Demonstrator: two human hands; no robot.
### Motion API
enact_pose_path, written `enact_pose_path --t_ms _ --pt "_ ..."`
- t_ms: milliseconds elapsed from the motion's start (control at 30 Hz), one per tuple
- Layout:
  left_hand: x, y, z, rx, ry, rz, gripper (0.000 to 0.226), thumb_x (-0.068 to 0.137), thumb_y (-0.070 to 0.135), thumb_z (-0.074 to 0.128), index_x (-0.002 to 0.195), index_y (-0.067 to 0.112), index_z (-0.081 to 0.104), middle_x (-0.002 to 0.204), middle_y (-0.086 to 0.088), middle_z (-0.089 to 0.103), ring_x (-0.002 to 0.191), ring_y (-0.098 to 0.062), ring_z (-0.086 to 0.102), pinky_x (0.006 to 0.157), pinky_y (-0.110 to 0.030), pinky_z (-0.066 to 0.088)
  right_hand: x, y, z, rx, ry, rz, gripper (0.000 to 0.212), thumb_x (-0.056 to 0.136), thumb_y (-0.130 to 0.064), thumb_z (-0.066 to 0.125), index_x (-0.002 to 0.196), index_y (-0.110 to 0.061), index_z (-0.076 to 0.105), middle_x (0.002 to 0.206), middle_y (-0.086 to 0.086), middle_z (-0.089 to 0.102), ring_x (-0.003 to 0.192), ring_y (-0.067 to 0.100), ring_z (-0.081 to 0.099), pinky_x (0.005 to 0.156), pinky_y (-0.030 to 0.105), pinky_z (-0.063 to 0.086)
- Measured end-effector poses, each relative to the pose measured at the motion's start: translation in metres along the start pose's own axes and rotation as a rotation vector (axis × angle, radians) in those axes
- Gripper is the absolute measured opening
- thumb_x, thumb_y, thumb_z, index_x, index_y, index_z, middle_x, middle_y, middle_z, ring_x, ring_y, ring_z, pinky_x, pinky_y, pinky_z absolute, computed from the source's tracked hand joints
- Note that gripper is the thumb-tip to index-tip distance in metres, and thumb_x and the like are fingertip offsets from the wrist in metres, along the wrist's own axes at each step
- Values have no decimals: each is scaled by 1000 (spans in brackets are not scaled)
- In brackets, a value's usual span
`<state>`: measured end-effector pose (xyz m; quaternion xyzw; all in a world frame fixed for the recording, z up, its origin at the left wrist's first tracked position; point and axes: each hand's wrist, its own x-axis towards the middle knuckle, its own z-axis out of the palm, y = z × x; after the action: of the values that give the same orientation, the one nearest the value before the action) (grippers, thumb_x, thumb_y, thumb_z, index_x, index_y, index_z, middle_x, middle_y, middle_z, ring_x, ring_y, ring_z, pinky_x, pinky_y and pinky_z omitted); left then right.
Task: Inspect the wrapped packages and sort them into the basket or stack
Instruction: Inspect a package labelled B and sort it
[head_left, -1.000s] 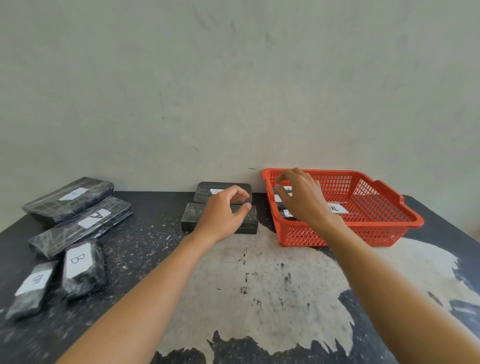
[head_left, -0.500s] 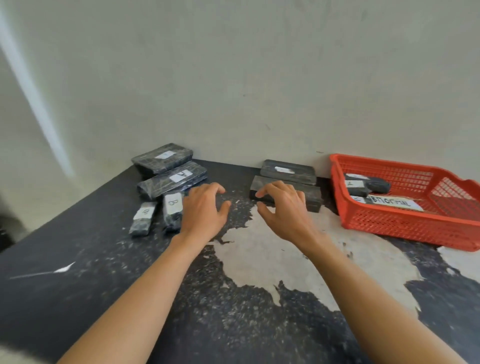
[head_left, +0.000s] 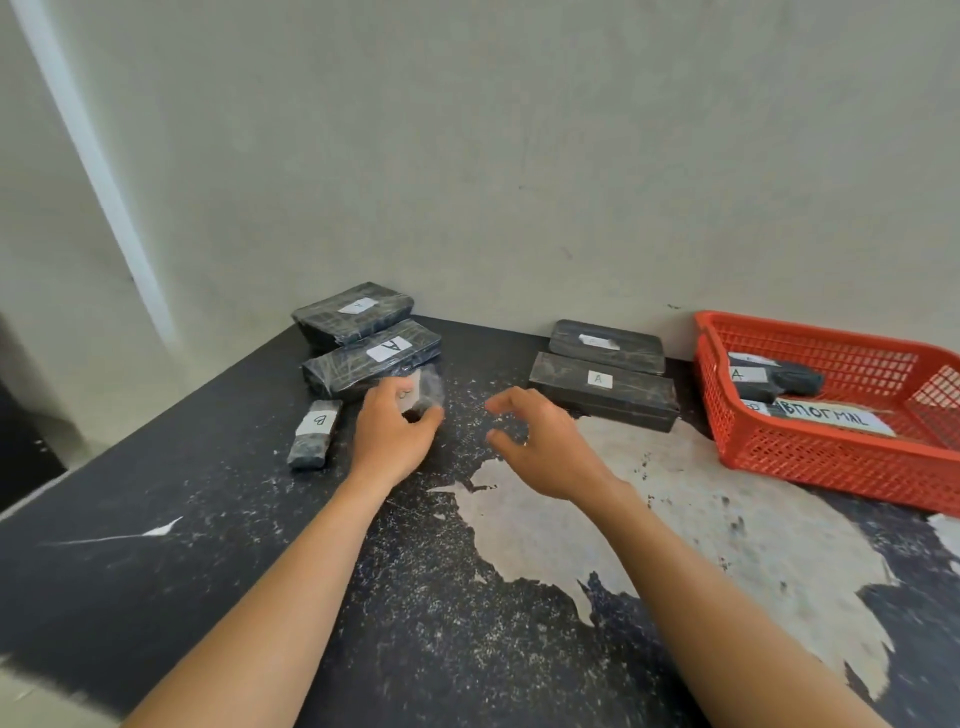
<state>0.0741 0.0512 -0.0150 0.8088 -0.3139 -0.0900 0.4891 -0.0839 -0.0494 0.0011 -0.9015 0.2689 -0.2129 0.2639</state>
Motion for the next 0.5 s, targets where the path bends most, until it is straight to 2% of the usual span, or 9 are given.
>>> enact_pose_path --t_ms 100,167,267,333,400,500 --pt "-2 13 15 -216 -39 -35 42 86 39 69 124 24 56 125 10 54 113 -10 51 88 -28 39 3 2 0 177 -115 14 57 92 -25 65 142 -31 39 143 -5 47 119 11 52 92 25 46" --pt "-1 22 27 -325 -77 -31 39 86 44 69 119 25 60 122 8 60 111 -10 56 88 -28 44 5 6 1 275 -147 -2 69 89 -21 68 146 -33 31 145 -6 43 119 8 52 93 24 48" --pt "-1 36 43 -509 -199 -35 40 92 61 51 105 27 67 112 3 68 105 -11 64 91 -35 53 9 14 -2 352 -56 17 76 85 -22 72 147 -30 29 138 -2 49 116 10 57 97 33 53" --pt "1 44 51 -599 -259 -34 56 95 66 35 99 24 72 107 4 72 103 -12 68 93 -39 54 11 19 -9 346 50 55 75 84 -31 74 146 -28 31 133 -4 52 118 10 54 99 32 50" --pt "6 52 56 -629 -284 -2 60 102 56 27 98 18 73 101 5 74 95 -9 71 89 -35 56 13 25 -17 350 175 82 65 85 -35 75 139 -28 40 123 -10 56 113 10 57 95 28 50" --pt "17 60 59 -593 -269 88 34 105 35 38 107 15 65 104 -2 71 92 -16 72 78 -31 59 18 35 -29 398 294 126 42 89 -26 70 126 -29 51 105 -17 60 97 12 66 88 33 56"
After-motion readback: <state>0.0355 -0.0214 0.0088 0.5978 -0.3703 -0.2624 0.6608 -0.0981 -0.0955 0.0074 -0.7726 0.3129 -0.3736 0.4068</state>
